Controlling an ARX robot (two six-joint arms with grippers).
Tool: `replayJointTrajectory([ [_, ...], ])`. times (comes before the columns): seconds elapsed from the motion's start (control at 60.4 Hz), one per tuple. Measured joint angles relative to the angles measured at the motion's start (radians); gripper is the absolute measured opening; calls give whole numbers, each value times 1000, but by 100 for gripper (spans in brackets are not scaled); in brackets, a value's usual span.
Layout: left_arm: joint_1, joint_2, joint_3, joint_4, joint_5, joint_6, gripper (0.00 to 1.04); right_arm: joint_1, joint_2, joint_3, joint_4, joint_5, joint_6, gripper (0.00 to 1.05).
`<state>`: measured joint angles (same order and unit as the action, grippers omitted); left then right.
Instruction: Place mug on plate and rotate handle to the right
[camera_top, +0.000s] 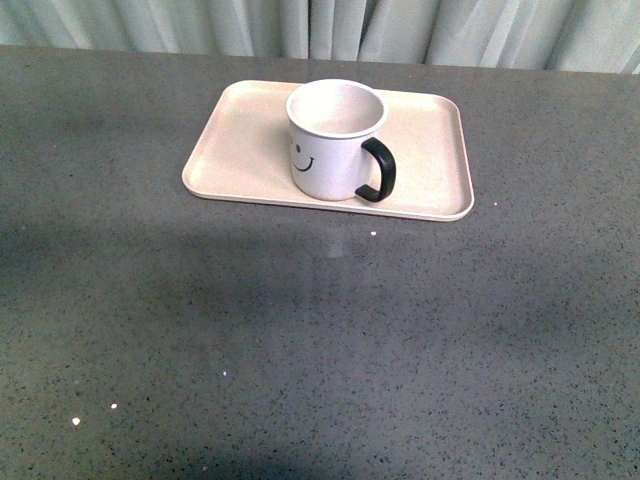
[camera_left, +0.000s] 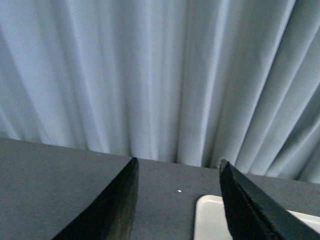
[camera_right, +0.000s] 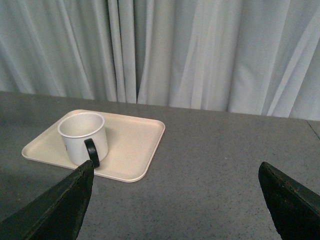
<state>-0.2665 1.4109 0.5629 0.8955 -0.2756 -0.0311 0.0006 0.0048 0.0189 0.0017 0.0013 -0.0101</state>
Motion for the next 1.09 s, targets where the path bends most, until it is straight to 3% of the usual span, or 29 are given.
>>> replayJointTrajectory([
  [0.199, 62, -117, -207, 19, 79, 12, 1, 0, 0, 0, 0, -2, 0, 96],
  [0.712, 179, -476, -451, -82, 196, 21, 1, 0, 0, 0, 0, -2, 0, 95],
  [0.779, 225, -527, -470, -114, 261, 21, 1, 0, 0, 0, 0, -2, 0, 96],
  [0.895, 262, -554, -517, -82, 266, 21, 1, 0, 0, 0, 0, -2, 0, 95],
  [1.094, 263, -693, -548, -204, 275, 21, 1, 0, 0, 0, 0, -2, 0, 96],
])
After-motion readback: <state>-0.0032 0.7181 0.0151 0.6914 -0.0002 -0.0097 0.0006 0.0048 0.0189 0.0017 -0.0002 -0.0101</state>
